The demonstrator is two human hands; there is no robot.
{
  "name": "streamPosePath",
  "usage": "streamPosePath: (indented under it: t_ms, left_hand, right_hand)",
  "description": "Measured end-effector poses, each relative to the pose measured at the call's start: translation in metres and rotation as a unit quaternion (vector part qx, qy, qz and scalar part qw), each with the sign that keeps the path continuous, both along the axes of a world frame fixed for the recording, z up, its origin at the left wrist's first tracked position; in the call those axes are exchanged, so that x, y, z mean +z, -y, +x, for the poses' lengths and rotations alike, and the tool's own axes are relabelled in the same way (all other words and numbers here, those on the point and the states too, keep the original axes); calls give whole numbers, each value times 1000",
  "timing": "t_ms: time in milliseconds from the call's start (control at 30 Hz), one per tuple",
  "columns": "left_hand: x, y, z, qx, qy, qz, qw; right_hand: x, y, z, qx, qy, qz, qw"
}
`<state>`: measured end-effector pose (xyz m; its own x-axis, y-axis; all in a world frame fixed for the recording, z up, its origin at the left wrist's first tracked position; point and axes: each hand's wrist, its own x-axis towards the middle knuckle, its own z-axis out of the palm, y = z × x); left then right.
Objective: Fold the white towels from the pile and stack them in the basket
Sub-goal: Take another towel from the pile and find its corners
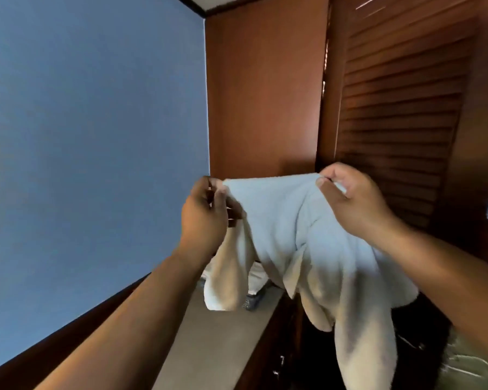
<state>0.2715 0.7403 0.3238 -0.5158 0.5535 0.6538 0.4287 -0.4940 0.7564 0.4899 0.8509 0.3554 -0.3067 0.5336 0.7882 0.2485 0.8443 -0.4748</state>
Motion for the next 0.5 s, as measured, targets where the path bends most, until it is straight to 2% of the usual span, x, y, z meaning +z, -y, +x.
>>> streamPosePath:
  t_ms: [67, 100, 200, 267, 333, 433, 500]
  left_hand:
    - [-16, -21, 38, -87, 52, -4, 995]
    - [-28, -30, 55, -125, 48, -20, 991]
    - [-81, -52, 102, -211, -56, -109, 970]
    - [-119, -61, 127, -246, -120, -200, 941]
    - [-153, -67, 143, -253, -145, -249, 924]
    - [-199, -77, 151, -216, -97, -278, 931]
    - [-228, -86, 145, -163, -125, -304, 930]
  right_hand:
    - [-10, -19, 24, 1, -28, -54, 998]
    - [-17, -28, 32, 1, -37, -83, 996]
    - [-46, -55, 46, -3, -34, -138, 990]
    - [-68, -70, 52, -7, -27, -161, 986]
    - [-89, -82, 57, -4, -22, -187, 982]
    - [-120, -97, 58, 31, -42, -274, 960]
    - [-140, -107, 57, 54, -60, -325, 942]
